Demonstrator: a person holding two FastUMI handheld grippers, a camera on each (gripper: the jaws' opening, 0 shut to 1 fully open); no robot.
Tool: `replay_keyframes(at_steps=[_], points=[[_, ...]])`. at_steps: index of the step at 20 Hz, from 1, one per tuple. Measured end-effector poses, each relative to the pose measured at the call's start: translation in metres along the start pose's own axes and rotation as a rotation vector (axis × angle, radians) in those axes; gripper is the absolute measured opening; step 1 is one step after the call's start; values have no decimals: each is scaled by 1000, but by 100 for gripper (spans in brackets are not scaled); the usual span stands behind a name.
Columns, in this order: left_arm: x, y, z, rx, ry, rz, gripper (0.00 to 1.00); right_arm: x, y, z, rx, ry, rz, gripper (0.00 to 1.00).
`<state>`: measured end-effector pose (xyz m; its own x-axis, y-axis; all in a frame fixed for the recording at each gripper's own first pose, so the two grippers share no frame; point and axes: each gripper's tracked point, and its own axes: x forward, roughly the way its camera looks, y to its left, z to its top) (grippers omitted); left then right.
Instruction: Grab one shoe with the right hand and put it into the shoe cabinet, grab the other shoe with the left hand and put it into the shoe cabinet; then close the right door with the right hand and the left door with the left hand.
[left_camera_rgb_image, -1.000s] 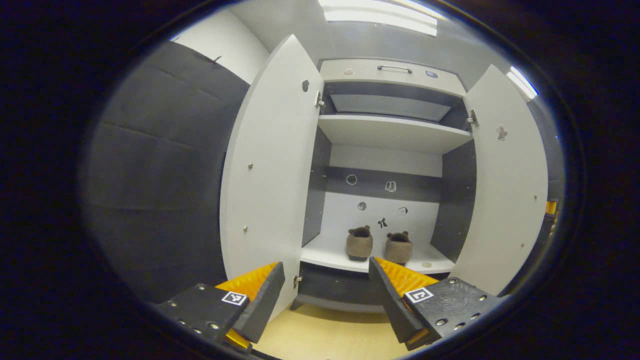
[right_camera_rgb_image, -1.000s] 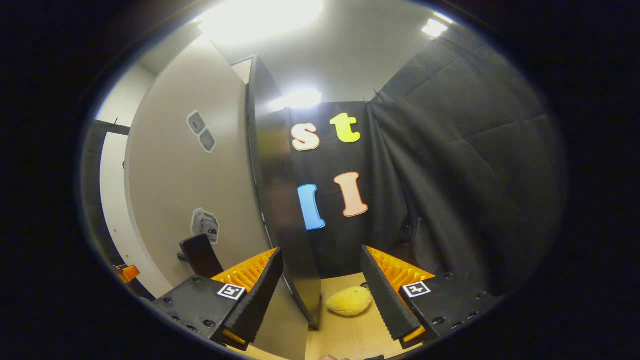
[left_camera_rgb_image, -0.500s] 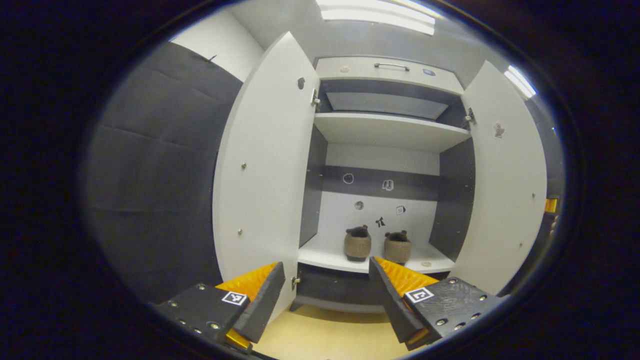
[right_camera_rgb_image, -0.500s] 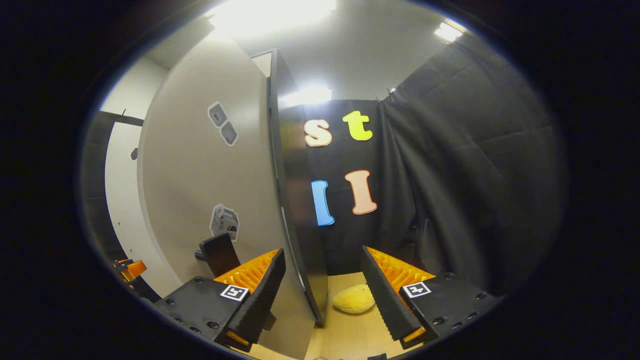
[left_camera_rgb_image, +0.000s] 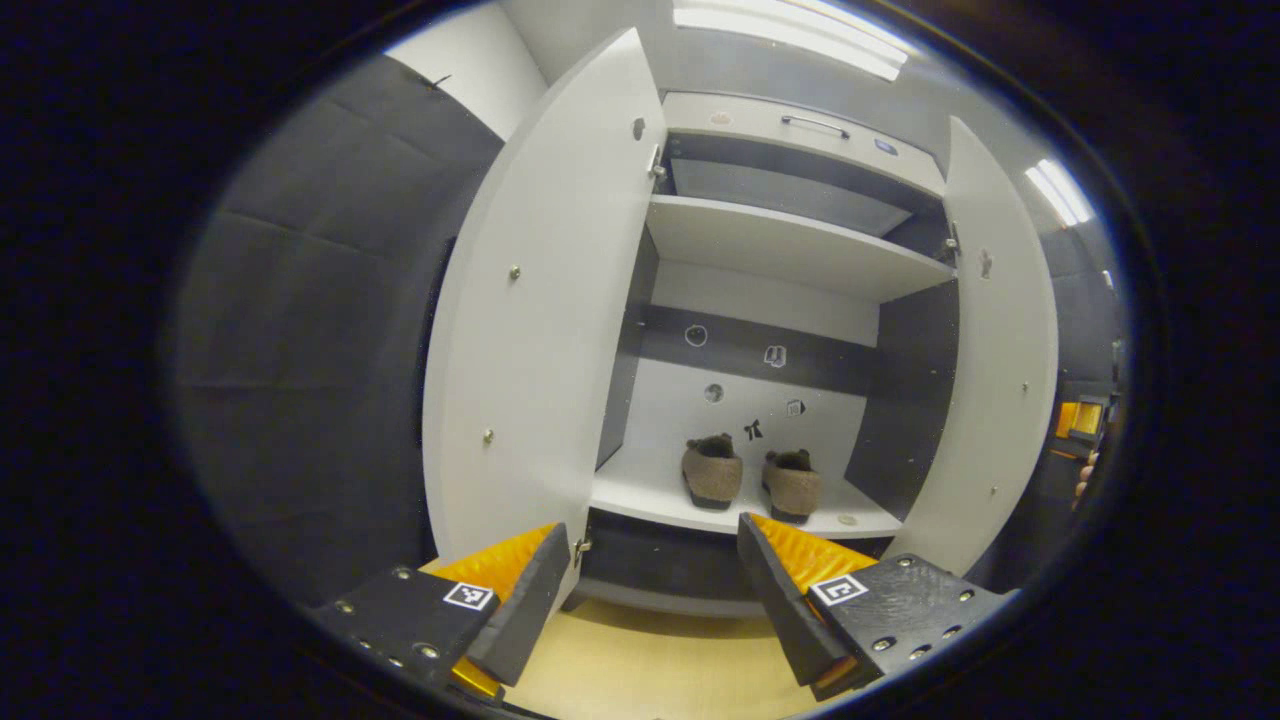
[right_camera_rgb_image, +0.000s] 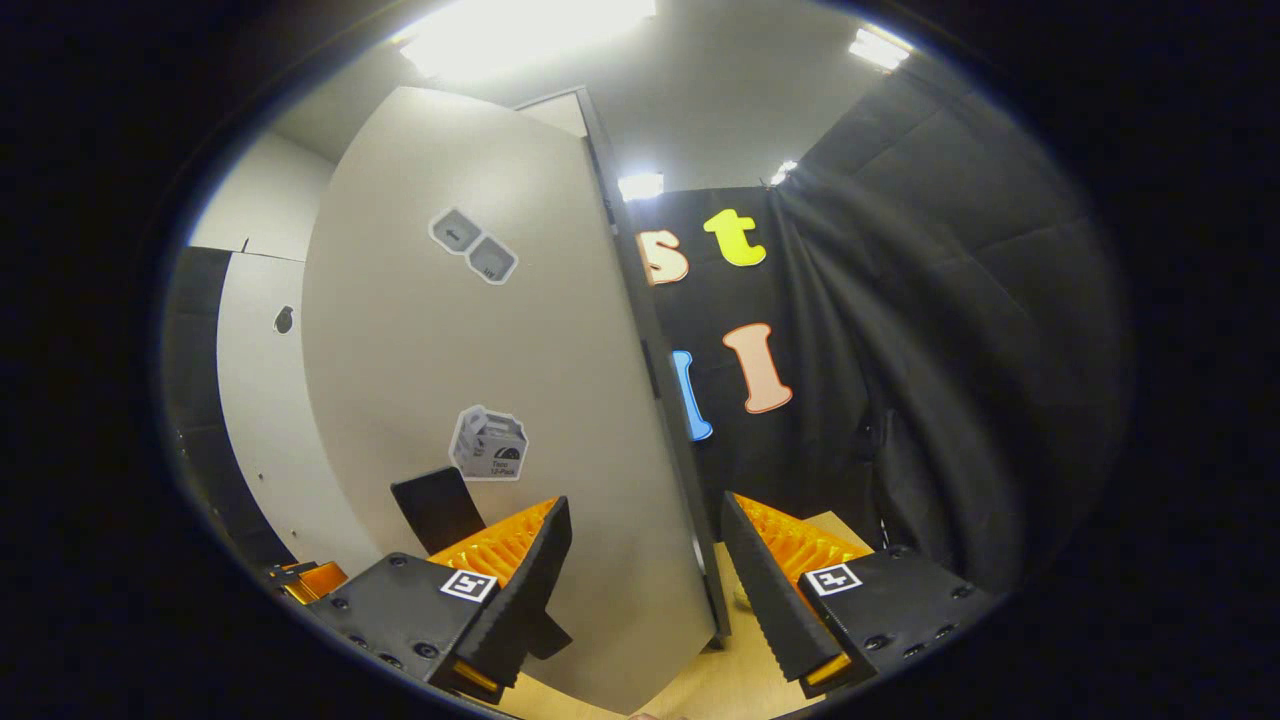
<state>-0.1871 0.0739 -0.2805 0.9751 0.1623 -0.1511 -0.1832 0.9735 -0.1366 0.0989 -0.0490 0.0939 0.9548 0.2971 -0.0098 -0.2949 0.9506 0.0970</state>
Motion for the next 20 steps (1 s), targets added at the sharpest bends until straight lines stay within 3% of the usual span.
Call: replay_keyframes(at_steps=[6,16,20], points=[[-30,33,-11,-83,14,14,100,34,59,-24,31,57,89,96],[-78,194,31,-46,-71,223,98,30,53,-38,-6,35,-26,97],[-71,242,68,-15,-131,240,98,30,62,-47,-37,32,-44,96]])
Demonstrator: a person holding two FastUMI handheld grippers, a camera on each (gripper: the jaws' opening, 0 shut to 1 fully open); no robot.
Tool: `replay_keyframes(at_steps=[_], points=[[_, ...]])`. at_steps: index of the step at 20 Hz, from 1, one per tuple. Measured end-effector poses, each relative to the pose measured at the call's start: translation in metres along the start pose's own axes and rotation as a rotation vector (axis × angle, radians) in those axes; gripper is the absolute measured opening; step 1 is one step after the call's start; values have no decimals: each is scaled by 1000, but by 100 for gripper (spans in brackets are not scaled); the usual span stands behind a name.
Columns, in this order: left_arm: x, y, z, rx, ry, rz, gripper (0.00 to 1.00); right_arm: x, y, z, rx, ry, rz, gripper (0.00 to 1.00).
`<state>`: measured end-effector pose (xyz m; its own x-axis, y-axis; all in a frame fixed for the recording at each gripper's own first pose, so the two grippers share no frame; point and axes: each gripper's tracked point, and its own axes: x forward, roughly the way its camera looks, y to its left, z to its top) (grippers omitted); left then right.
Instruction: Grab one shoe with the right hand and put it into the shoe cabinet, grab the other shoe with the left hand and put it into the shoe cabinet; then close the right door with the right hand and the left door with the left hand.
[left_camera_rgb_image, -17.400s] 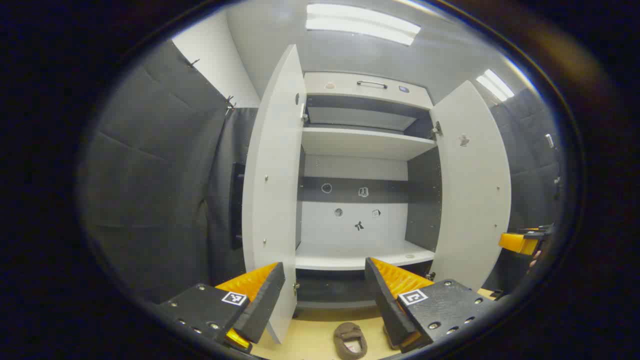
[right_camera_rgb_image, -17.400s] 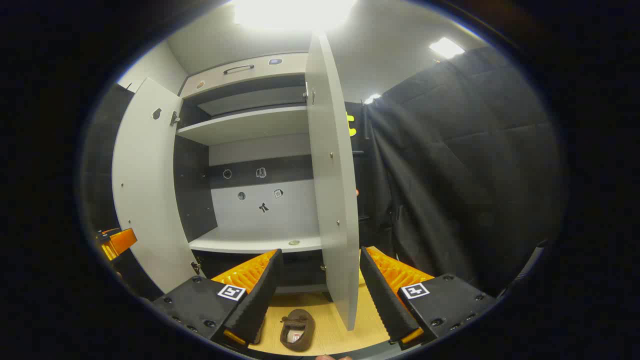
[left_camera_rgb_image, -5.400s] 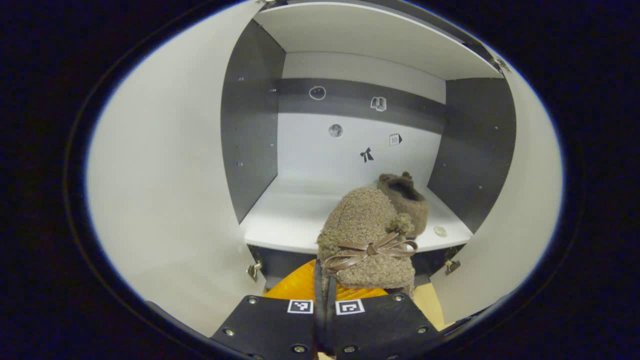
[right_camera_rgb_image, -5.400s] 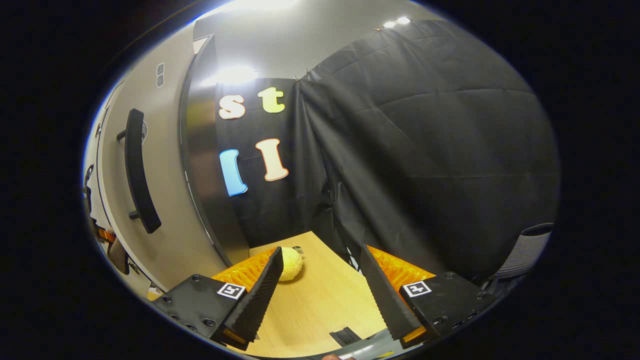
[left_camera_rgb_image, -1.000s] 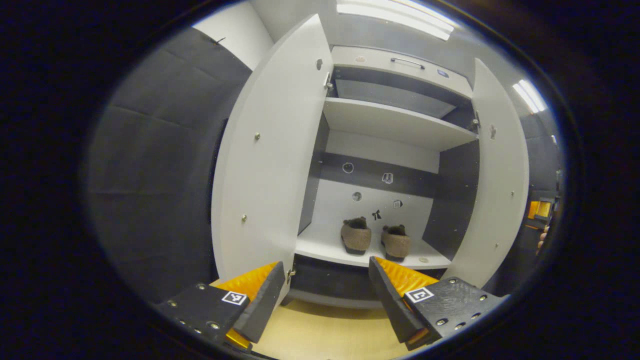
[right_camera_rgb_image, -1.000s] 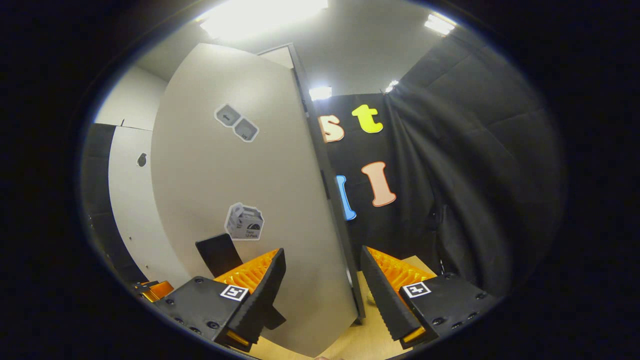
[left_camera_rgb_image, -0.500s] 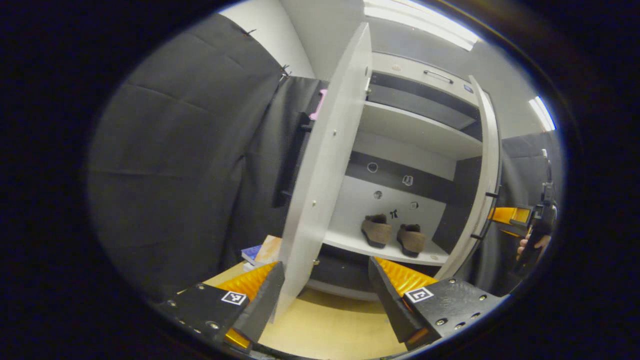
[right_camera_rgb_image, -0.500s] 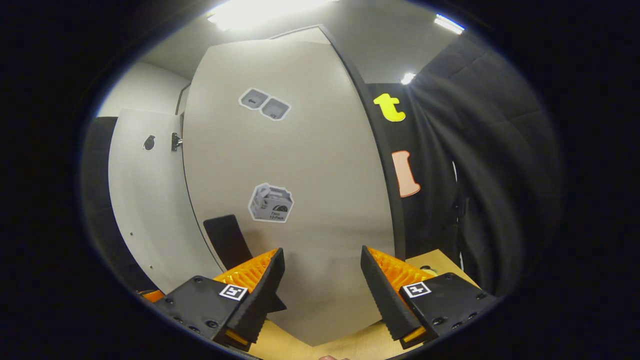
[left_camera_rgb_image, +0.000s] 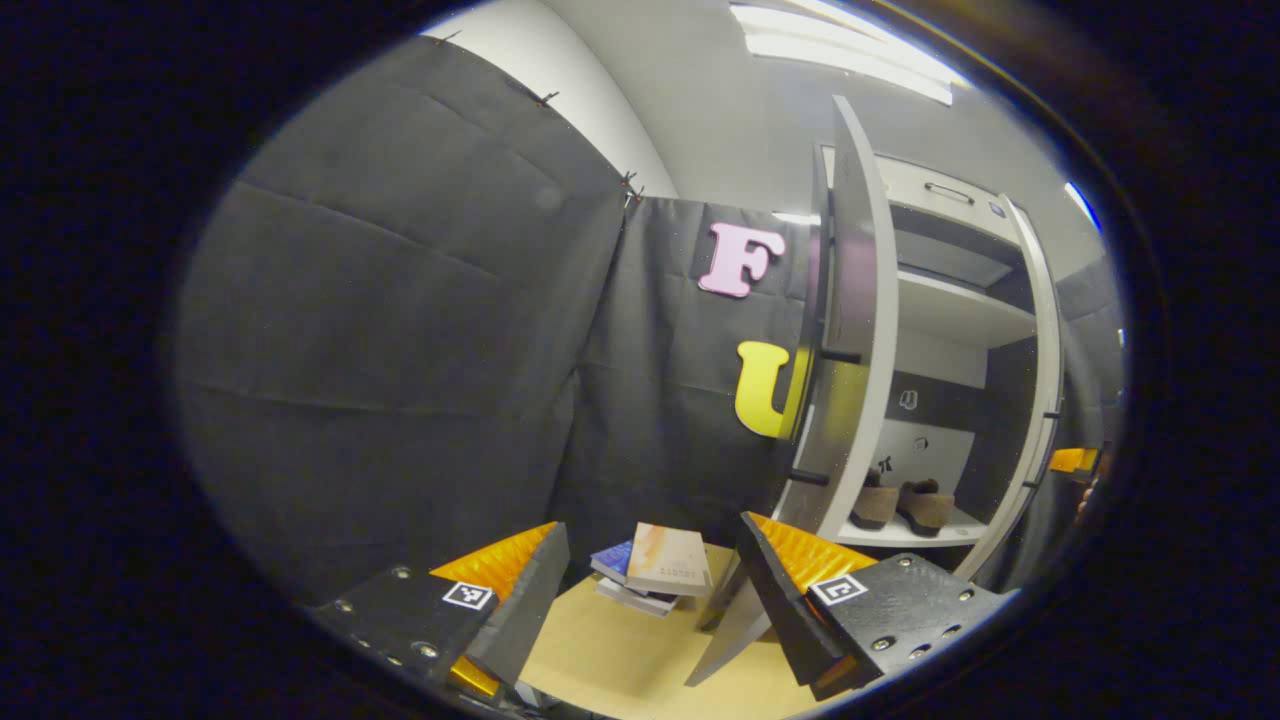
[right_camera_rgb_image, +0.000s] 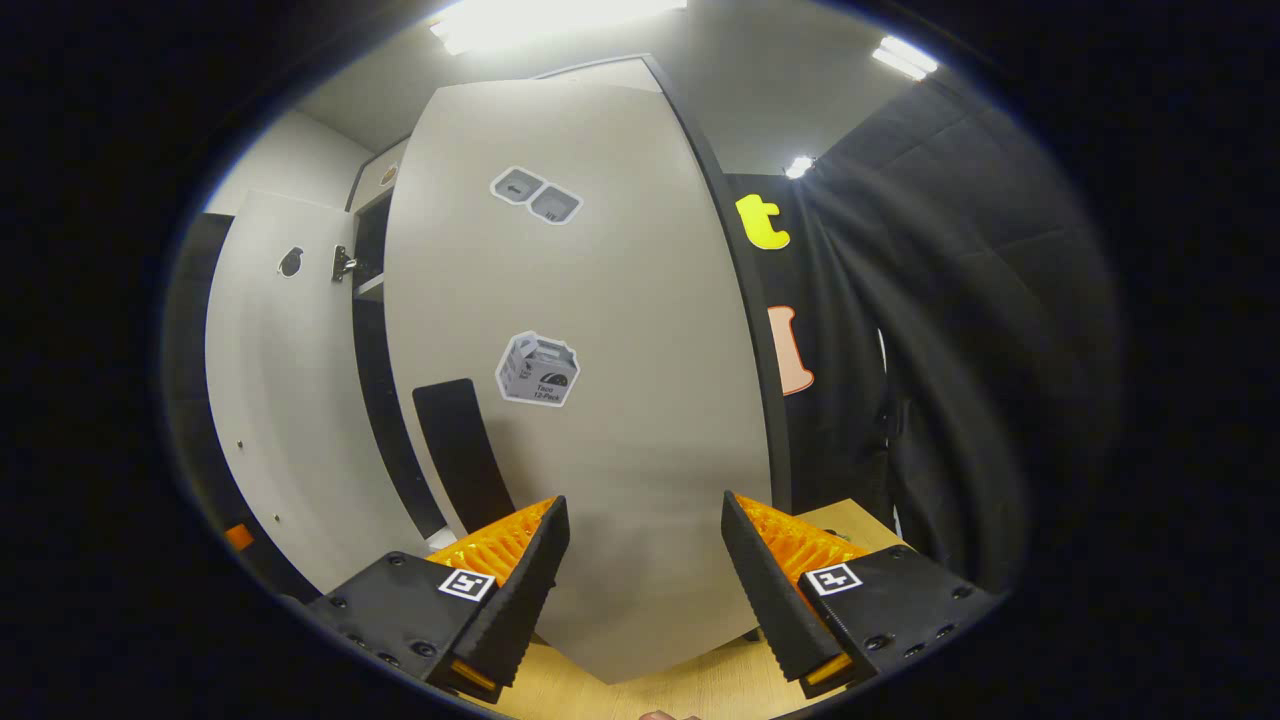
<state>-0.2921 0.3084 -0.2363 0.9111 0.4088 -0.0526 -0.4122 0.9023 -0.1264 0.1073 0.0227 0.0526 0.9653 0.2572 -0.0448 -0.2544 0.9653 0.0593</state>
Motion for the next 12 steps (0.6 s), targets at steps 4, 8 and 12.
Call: replay_keyframes(at_steps=[4,8,12], points=[[35,0,18,15,-13,-79,98,-3,10,-16,-11,25,1,96],[78,-13,42,62,-44,-177,100,-12,13,-27,-23,15,-24,97],[114,-28,56,21,-63,-271,98,-27,11,-38,-8,17,-45,96]])
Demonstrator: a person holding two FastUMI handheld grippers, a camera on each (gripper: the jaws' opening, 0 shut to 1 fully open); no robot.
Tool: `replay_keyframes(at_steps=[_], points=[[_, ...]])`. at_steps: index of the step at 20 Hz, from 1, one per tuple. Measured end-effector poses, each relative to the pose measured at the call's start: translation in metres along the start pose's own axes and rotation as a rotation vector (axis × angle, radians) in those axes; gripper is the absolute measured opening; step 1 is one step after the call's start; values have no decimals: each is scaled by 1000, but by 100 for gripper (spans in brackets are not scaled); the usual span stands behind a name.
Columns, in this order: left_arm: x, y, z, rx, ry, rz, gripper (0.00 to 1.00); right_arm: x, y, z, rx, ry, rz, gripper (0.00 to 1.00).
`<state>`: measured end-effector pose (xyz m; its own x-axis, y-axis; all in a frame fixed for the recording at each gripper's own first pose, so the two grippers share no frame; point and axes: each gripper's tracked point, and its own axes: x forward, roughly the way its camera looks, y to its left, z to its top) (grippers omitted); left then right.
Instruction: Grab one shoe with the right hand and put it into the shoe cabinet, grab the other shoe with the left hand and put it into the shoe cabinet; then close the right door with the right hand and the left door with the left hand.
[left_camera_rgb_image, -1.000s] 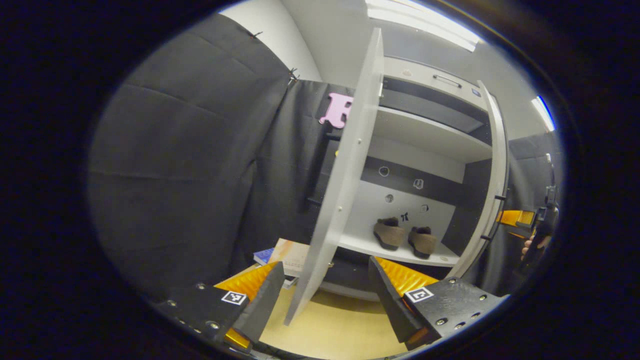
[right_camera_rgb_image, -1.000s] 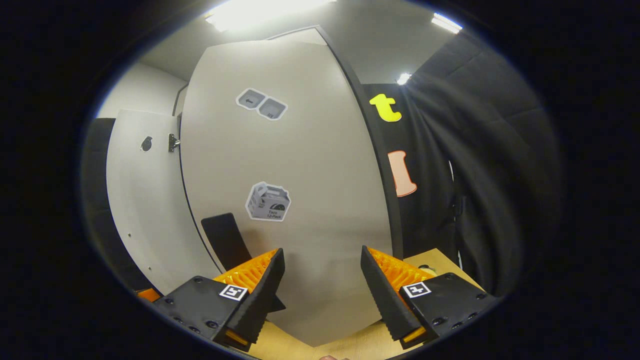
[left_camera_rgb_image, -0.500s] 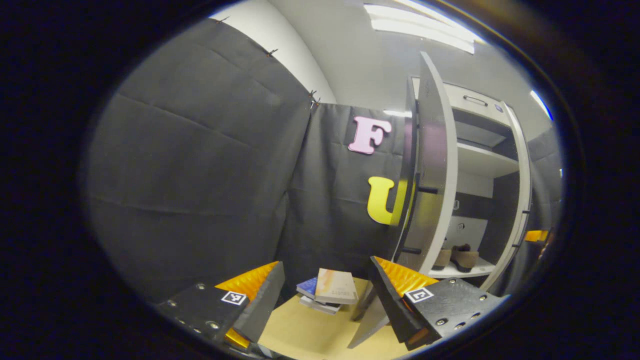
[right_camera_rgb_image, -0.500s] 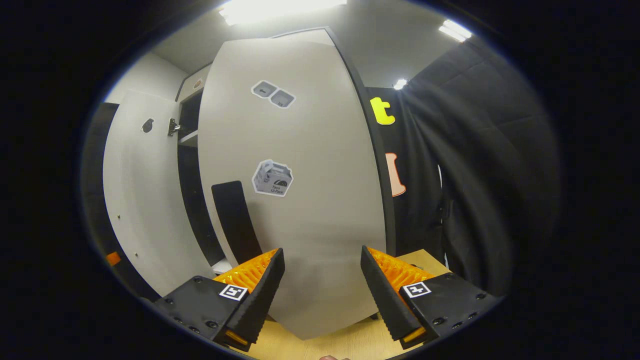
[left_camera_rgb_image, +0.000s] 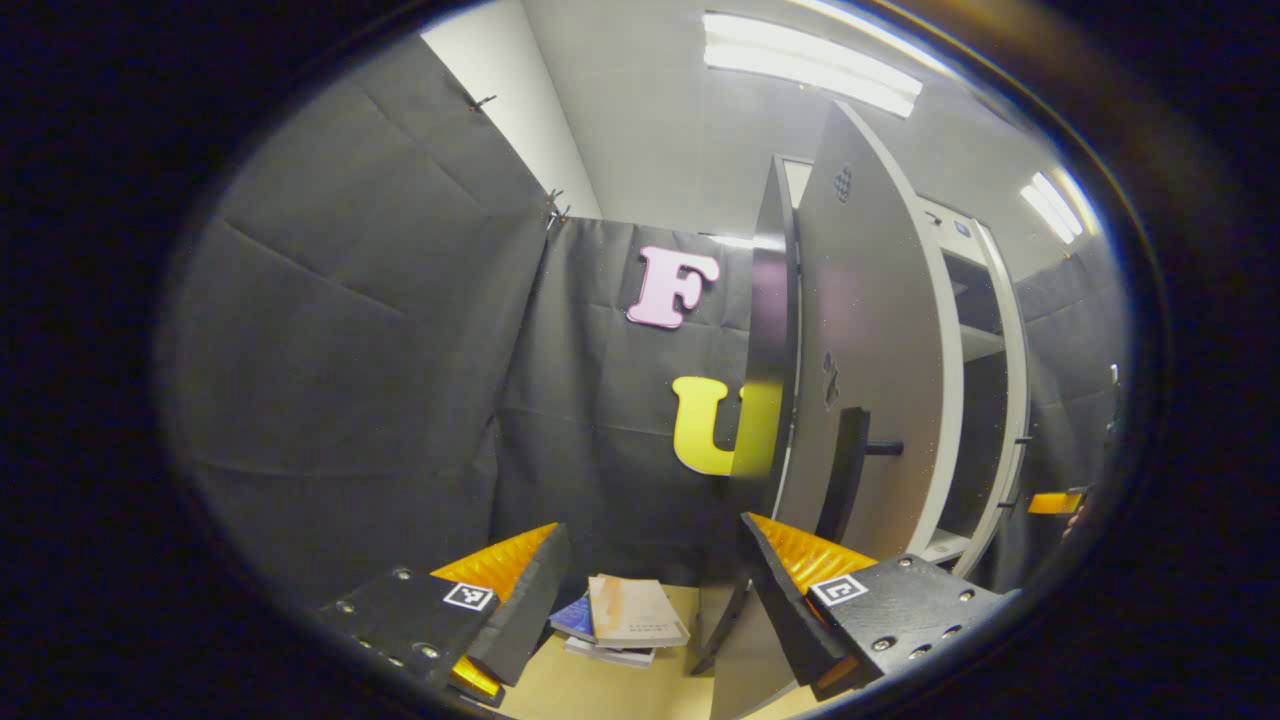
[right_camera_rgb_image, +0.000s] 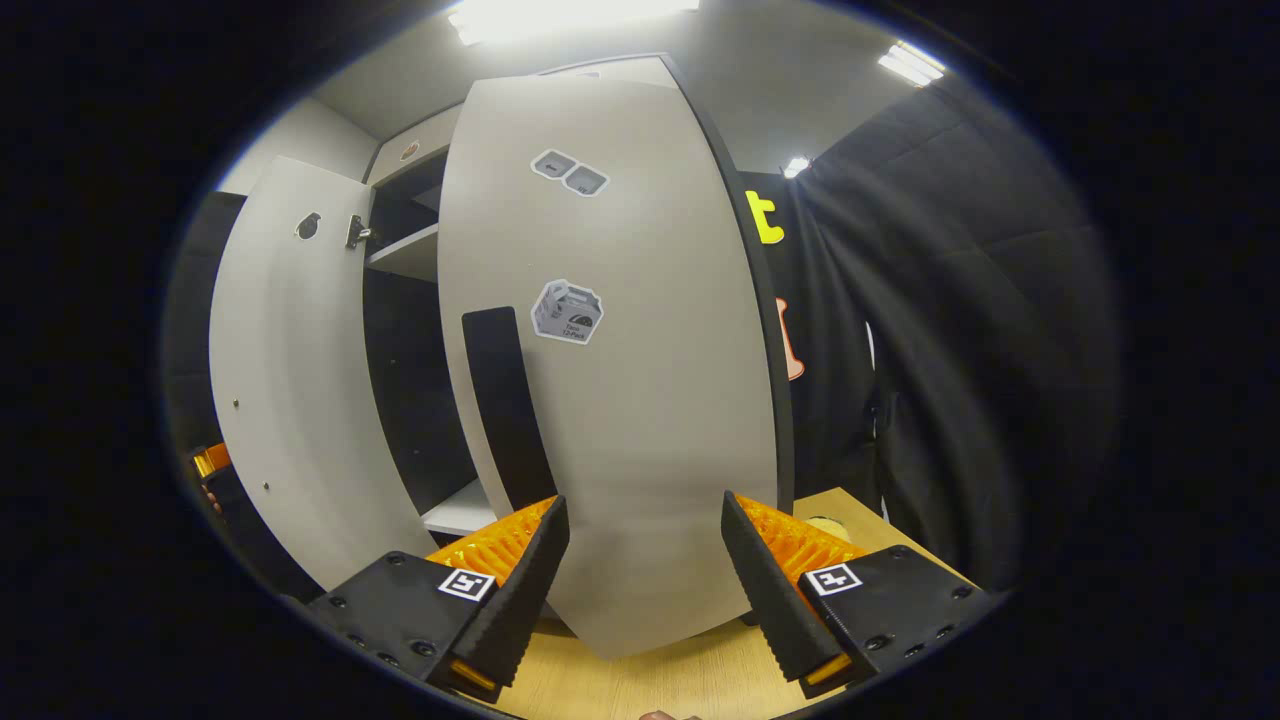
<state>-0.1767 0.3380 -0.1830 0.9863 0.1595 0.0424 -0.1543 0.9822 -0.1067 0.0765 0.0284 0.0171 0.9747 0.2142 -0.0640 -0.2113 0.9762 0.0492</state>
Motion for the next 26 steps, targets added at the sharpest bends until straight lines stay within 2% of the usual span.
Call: replay_keyframes(at_steps=[5,6,7,9,10,12,13,14,15,17,20,21,26], points=[[27,-14,20,15,-19,-105,100,-19,-16,-14,-2,21,-53,97],[33,-23,24,11,-24,-127,89,-22,-20,-16,5,22,-66,97],[37,-29,26,5,-28,-146,98,-25,-24,-17,15,25,-77,97],[41,-34,30,6,-37,-157,100,-32,-32,-22,30,34,-96,96],[39,-34,29,4,-36,-154,89,-35,-36,-24,33,37,-107,96],[35,-38,25,0,-25,-141,100,-39,-45,-27,38,39,-130,97],[34,-42,25,15,-19,-138,94,-40,-48,-30,44,44,-136,97],[33,-46,26,37,-18,-139,95,-42,-50,-34,51,52,-140,97],[34,-53,27,58,-18,-144,100,-43,-51,-36,60,59,-142,97],[32,-70,25,72,-8,-167,96,-44,-53,-37,70,60,-139,97],[25,-101,22,58,-2,-207,100,-44,-55,-39,68,63,-136,97],[27,-110,20,49,1,-217,95,-44,-56,-39,71,63,-132,97],[34,-153,13,23,11,-238,94,-50,-72,-41,75,64,-139,97]])
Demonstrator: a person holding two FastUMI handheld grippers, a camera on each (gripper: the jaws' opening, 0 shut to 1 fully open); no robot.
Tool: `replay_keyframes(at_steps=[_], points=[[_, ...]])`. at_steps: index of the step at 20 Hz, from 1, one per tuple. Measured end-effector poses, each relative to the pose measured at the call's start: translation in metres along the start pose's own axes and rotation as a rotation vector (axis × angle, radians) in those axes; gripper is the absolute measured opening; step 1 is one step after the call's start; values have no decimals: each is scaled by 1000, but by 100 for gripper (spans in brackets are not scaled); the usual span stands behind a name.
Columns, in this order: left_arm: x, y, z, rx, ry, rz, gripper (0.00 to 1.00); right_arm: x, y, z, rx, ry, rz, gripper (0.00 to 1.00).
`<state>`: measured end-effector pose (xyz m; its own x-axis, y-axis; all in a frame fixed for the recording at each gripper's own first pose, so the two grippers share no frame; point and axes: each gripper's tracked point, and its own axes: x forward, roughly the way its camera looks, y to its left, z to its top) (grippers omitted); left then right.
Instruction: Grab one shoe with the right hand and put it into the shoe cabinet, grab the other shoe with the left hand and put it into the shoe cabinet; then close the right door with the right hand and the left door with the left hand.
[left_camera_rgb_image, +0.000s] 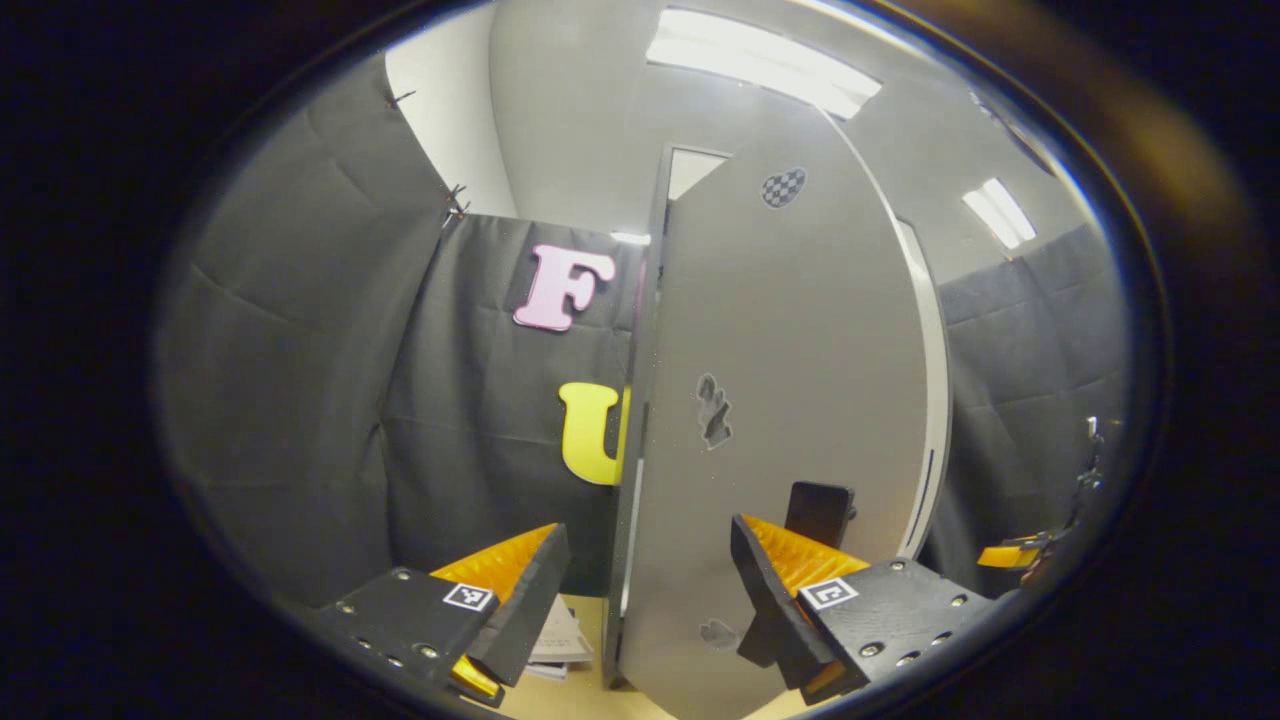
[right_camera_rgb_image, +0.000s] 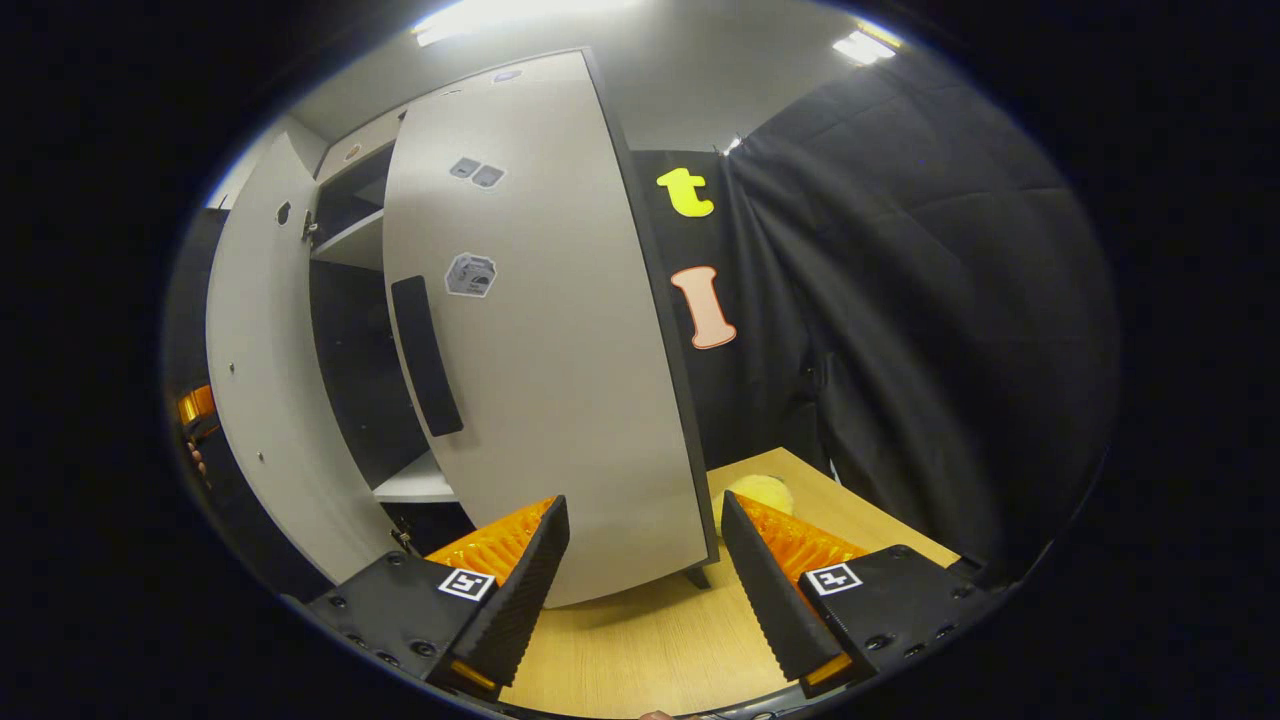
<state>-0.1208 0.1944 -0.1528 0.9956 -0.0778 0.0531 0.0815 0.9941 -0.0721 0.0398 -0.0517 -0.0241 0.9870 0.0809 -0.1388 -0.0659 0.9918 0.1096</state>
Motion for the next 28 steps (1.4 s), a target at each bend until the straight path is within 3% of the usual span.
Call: replay_keyframes(at_steps=[5,6,8,10,11,14,16,18,19,20,21,25,28], points=[[20,-37,-10,-43,1,-4,94,3,-24,7,31,5,-10,97],[25,-44,-10,-50,-8,6,100,3,-31,9,32,5,-12,97],[34,-57,-11,-52,-23,32,94,3,-44,15,31,8,-14,97],[45,-73,-14,-49,-18,44,94,3,-58,23,31,8,-15,96],[50,-79,-16,-46,-13,50,100,4,-64,27,32,9,-13,96],[58,-87,-25,-25,12,103,96,9,-80,38,32,11,3,96],[50,-93,-28,-27,30,128,99,13,-88,43,29,3,20,96],[39,-98,-28,-54,35,145,94,19,-93,43,24,13,51,96],[33,-99,-27,-57,38,160,100,22,-93,43,21,17,70,97],[24,-100,-26,-50,43,182,99,26,-93,42,17,23,91,97],[13,-99,-26,-39,48,212,94,32,-92,42,11,29,114,97],[-25,-109,-20,-14,61,277,94,42,-78,51,-37,11,209,98],[-53,-114,-14,31,55,291,94,42,-62,61,-76,-4,236,98]])
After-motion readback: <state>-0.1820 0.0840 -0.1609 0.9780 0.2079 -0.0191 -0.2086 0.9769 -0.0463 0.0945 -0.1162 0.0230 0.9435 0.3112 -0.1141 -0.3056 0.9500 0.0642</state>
